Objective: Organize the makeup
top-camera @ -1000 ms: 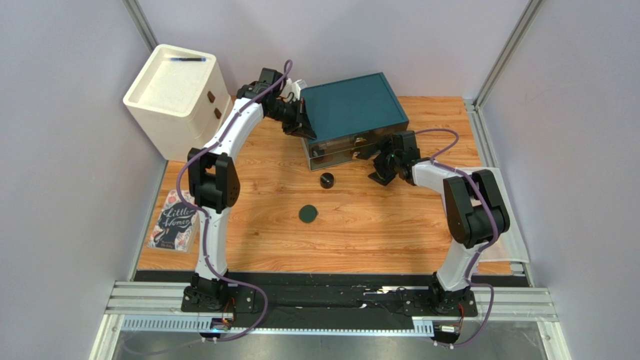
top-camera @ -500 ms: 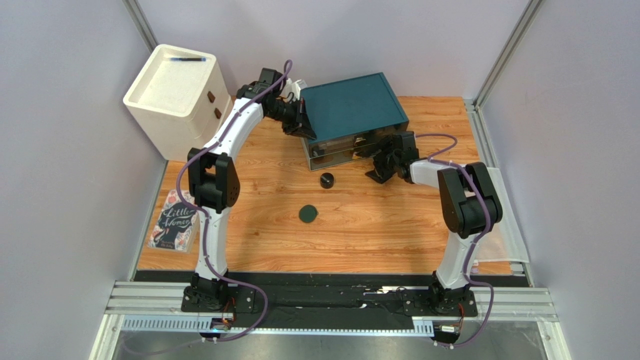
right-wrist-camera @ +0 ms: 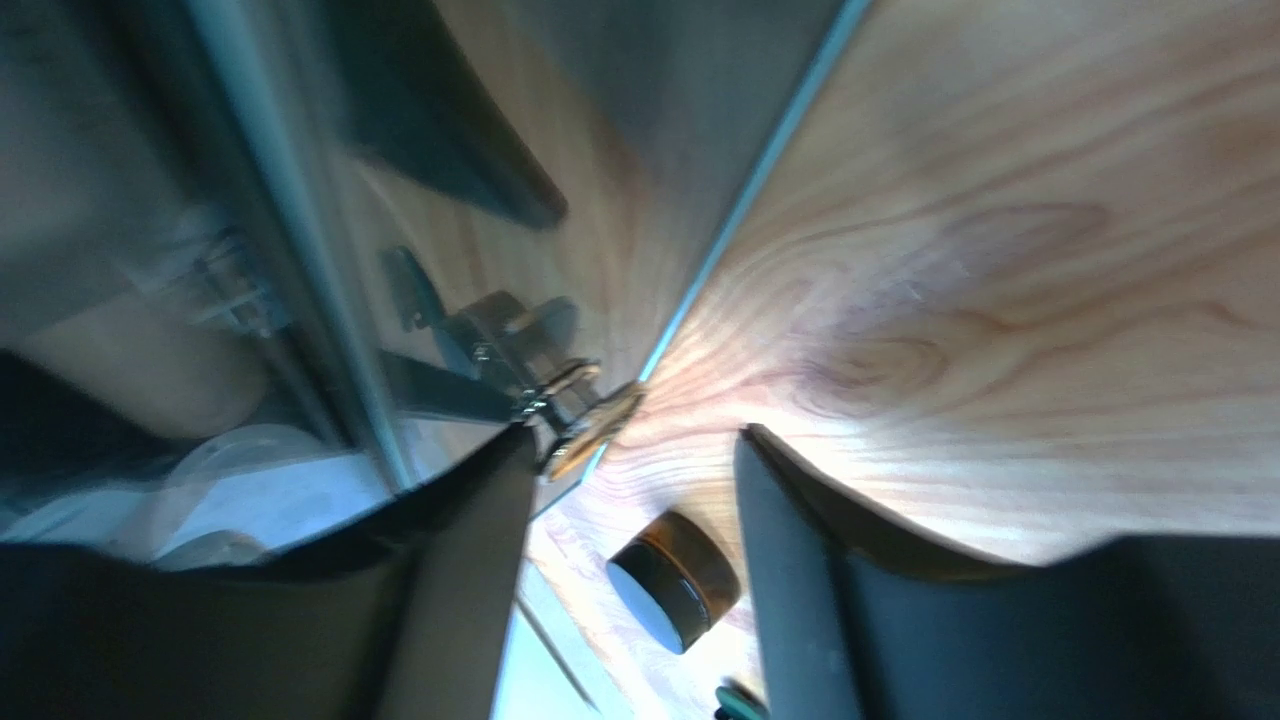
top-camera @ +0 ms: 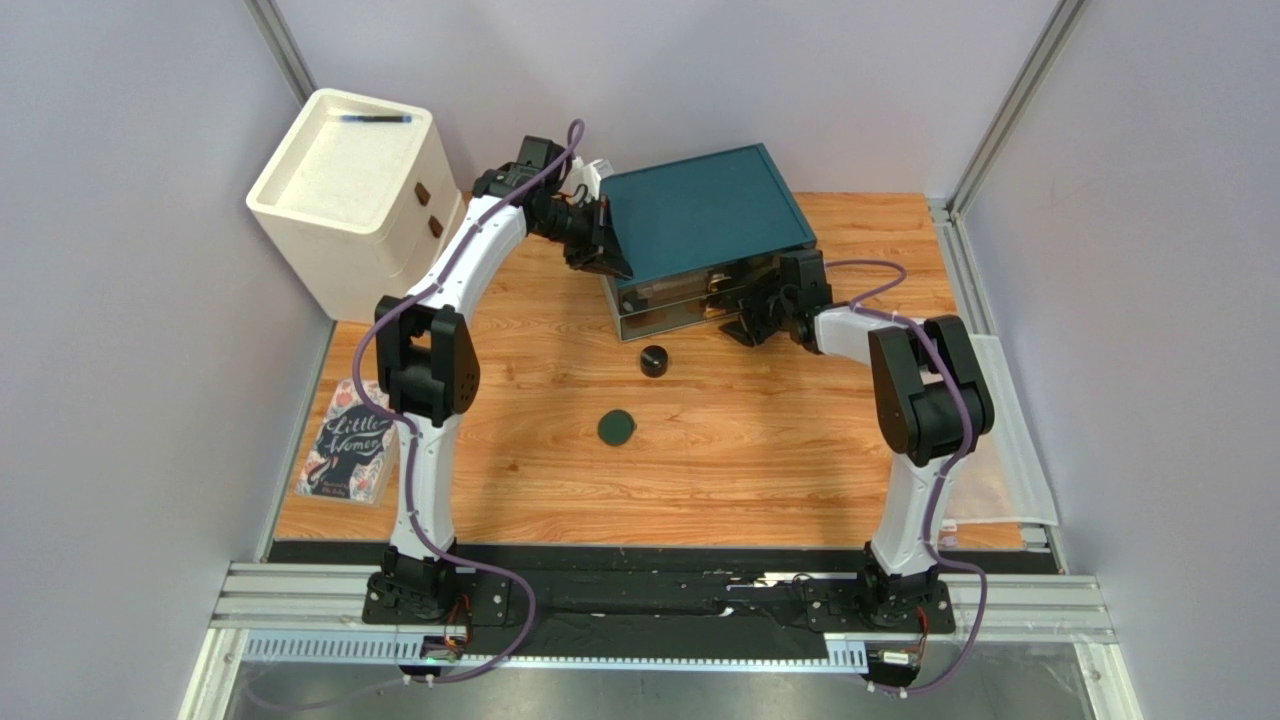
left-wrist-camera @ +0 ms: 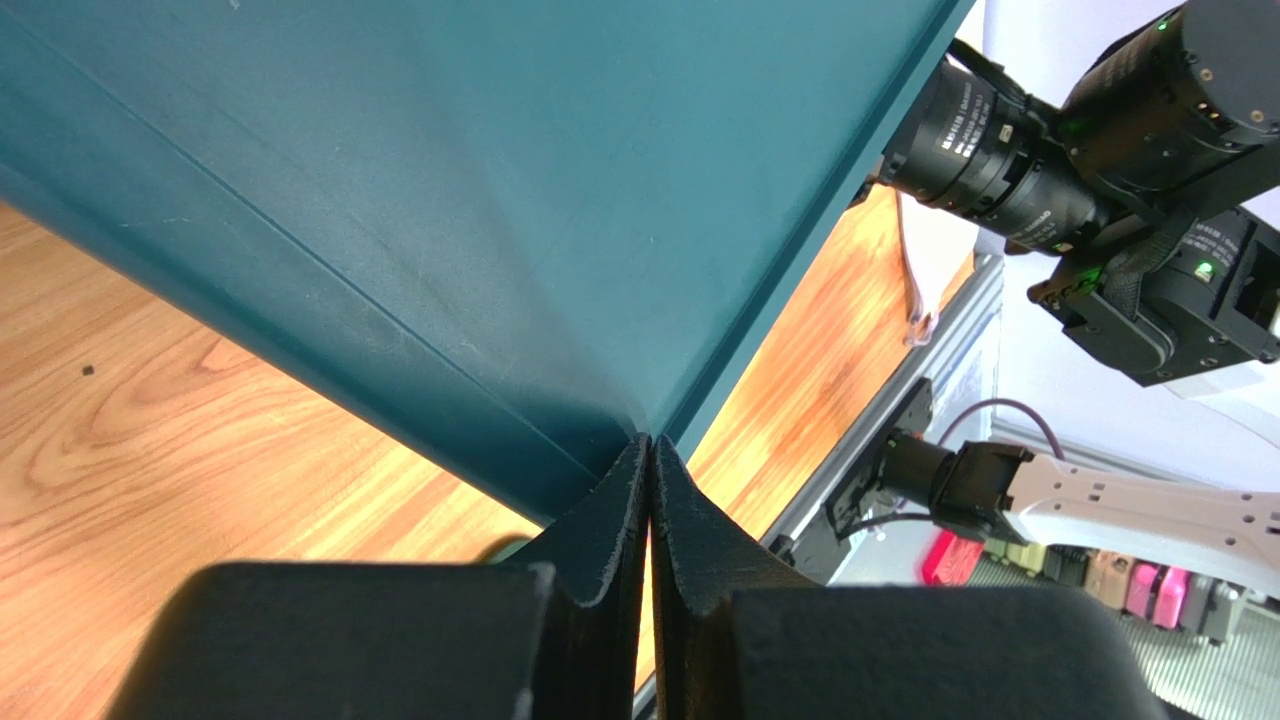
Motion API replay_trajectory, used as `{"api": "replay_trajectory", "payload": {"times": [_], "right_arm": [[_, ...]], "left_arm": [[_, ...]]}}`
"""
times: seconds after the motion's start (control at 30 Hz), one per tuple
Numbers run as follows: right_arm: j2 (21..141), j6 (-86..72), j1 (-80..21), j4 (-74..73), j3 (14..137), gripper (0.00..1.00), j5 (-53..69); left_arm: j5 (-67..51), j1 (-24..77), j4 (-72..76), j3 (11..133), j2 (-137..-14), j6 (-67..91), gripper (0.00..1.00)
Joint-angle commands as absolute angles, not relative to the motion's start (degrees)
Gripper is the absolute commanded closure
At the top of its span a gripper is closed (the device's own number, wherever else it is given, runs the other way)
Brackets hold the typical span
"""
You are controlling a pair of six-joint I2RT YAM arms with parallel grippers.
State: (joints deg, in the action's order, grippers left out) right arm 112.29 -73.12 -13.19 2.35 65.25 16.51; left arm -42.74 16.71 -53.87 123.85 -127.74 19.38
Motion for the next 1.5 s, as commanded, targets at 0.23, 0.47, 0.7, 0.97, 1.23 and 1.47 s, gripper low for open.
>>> {"api": "replay_trajectory", "payload": {"times": [0.23,0.47,0.7,0.97,1.23,1.47], "right_arm": [[111.4,-71.5,-13.1,-4.1,65.8,0.79,14.0],[109.4,-67.9,-12.8,-7.7,64.3,0.84,16.3],[105.7,-65.2,-12.2,-10.0,59.9,0.87,18.3],[100.3,-61.8,-12.0,-12.9,54.3,0.89,19.7],[95.3,-59.9,-12.0,-15.9,50.3,0.91,20.6],[92.5,-55.7,-12.0,-21.1,52.2,0.80,19.3]], "left_arm": [[-37.4,15.6,-60.8,122.0,-129.1,17.1,0.92],[-37.4,15.5,-61.4,123.5,-129.6,17.2,0.92],[-37.4,15.4,-61.3,123.6,-129.6,17.6,0.92],[-37.4,15.4,-61.3,123.4,-129.4,17.7,0.92],[-37.3,15.4,-60.7,122.3,-128.9,17.8,0.92],[-37.5,15.4,-60.6,122.3,-128.8,18.0,0.92]]}}
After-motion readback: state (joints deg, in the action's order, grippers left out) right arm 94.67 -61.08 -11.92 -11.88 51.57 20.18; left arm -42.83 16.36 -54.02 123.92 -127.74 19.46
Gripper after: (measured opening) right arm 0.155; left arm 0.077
